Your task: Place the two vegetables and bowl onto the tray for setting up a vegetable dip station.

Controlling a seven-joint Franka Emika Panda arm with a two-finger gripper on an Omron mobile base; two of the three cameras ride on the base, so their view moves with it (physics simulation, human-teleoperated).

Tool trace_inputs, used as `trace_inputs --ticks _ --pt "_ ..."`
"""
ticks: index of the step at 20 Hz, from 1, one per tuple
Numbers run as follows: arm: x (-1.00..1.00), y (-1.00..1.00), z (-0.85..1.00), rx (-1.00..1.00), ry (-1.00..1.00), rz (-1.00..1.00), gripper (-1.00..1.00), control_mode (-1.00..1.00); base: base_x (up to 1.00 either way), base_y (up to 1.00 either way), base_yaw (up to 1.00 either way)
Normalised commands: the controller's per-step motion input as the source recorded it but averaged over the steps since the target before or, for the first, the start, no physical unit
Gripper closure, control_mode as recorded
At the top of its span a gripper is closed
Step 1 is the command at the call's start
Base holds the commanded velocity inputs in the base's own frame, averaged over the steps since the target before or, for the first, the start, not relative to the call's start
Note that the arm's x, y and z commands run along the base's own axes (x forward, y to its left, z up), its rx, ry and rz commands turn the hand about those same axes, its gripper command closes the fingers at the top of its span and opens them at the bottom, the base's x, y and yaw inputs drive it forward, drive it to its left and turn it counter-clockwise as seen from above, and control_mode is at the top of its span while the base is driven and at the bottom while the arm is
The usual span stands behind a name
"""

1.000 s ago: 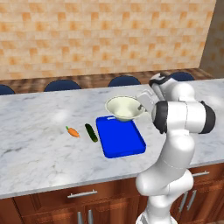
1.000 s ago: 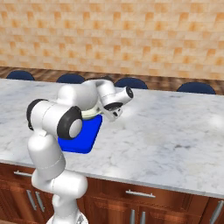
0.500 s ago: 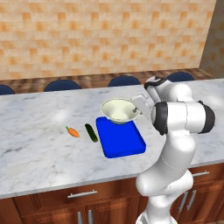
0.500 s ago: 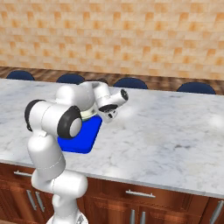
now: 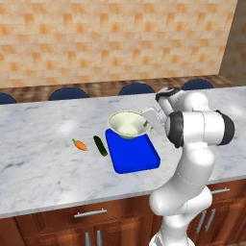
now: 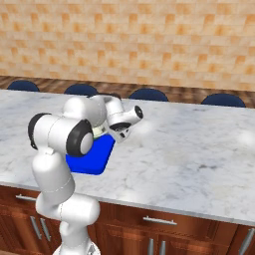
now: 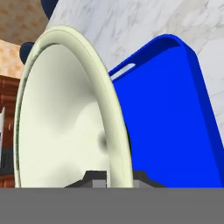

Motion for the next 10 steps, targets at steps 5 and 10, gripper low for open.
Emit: trace_inputs --ticks 5,10 --pt "0.05 0.00 -0.12 0.00 0.05 0.00 1.00 -1.00 0.00 0.00 0.00" --pt "0.03 0.00 -0.11 0.00 0.03 0.00 1.00 -1.00 0.00 0.00 0.00"
